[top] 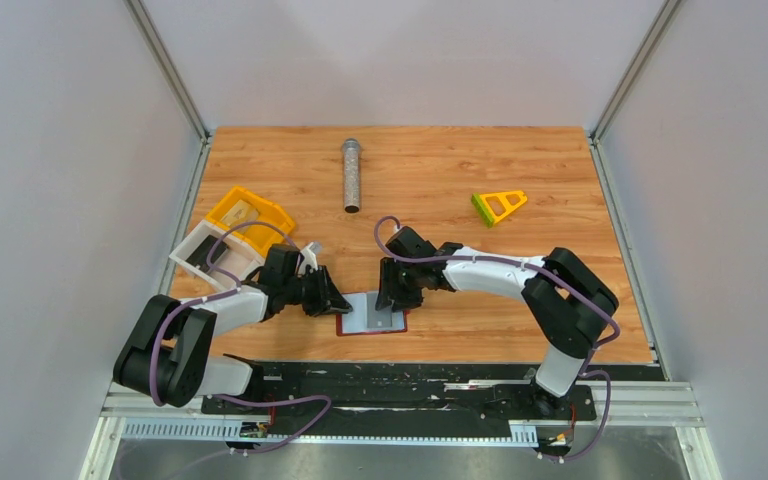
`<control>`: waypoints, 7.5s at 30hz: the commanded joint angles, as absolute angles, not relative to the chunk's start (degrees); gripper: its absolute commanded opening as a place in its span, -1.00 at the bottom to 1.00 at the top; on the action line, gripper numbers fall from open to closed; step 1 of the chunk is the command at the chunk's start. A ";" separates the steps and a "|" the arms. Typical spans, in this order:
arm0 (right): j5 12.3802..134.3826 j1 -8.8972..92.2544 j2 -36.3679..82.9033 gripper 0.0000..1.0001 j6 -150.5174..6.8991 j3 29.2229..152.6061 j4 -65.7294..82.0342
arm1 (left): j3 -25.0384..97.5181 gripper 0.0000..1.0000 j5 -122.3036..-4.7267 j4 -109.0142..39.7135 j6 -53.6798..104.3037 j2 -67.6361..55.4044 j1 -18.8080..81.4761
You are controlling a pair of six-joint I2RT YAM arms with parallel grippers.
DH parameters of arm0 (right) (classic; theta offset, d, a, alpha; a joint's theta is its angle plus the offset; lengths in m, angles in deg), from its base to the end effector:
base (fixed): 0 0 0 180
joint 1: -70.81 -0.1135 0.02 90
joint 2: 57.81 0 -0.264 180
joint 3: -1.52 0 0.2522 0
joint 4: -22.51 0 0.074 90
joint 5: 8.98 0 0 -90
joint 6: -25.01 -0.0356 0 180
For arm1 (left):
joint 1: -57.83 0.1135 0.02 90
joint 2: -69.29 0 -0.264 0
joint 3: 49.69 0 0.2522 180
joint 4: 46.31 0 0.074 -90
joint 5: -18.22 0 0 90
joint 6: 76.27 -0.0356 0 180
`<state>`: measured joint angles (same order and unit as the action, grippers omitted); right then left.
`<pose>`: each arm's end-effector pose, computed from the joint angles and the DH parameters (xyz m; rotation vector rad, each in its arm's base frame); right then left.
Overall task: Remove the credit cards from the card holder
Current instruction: Remove the credit card from the card holder.
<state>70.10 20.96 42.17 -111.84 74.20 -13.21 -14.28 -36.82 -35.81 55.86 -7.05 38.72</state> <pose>0.2136 0.2637 0.1607 -0.1417 2.8837 0.7008 0.1941 -0.0889 0.1241 -0.2400 2.6257 -1.1773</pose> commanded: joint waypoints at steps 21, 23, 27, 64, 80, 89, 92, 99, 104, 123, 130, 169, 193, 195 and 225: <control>64.37 20.49 42.79 -0.14 -110.88 78.51 -8.40 | -16.85 -0.44 -37.86 -36.48 55.08 -5.33 38.40; 63.97 20.46 42.99 -0.14 -110.87 78.56 -8.31 | -16.91 -0.44 -37.85 -36.69 55.12 -5.45 38.41; 63.20 20.52 42.93 -0.15 -110.96 78.47 -8.02 | -16.91 -0.44 -37.81 -36.76 55.23 -5.51 38.35; 56.38 20.40 41.93 -0.43 -111.89 76.63 1.77 | -14.34 -0.17 -47.66 -23.80 59.15 8.90 38.41; 66.00 20.92 42.25 -0.44 -109.21 77.73 -7.06 | -13.42 -0.21 -46.39 -23.41 56.65 5.78 38.50; 69.05 20.95 44.04 -0.32 -109.91 77.42 -9.44 | -13.96 -0.36 -45.89 -25.06 55.39 1.85 38.54; 70.46 20.92 44.31 -0.31 -109.74 77.43 -10.17 | -14.36 -0.39 -45.91 -25.36 55.18 0.99 38.54; 71.36 20.89 45.19 -0.31 -109.45 77.44 -10.90 | -15.22 -0.42 -45.84 -26.23 55.63 0.92 38.50; 73.47 20.88 44.96 -0.30 -108.85 77.42 -12.40 | -15.23 -0.42 -45.79 -26.21 55.70 1.36 38.50; 73.99 20.79 42.25 -0.30 -107.80 77.86 -14.52 | -15.52 -0.41 -45.75 -26.36 56.00 1.80 38.50; 72.72 20.79 43.33 -0.31 -107.97 77.13 -13.04 | -15.75 -0.41 -45.65 -26.63 56.22 1.88 38.45; 57.50 20.96 45.19 -0.34 -110.71 75.90 1.66 | -16.76 -0.41 -43.87 -29.88 57.01 -0.15 38.50; 48.05 20.12 49.83 -0.07 -108.99 80.47 8.04 | -10.08 -0.22 -52.45 -14.24 60.19 16.87 38.50; 48.01 20.17 49.85 0.01 -108.73 80.64 8.22 | -9.80 -0.22 -52.68 -13.88 60.29 17.24 38.50; 68.65 22.98 39.31 -0.21 -104.27 75.93 -11.32 | -11.98 -0.27 -39.05 -30.84 61.62 8.06 38.09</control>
<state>65.23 22.51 41.84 -105.07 77.19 -9.40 -11.20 -41.27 -24.91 60.15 9.37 38.68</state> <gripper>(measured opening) 0.393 0.366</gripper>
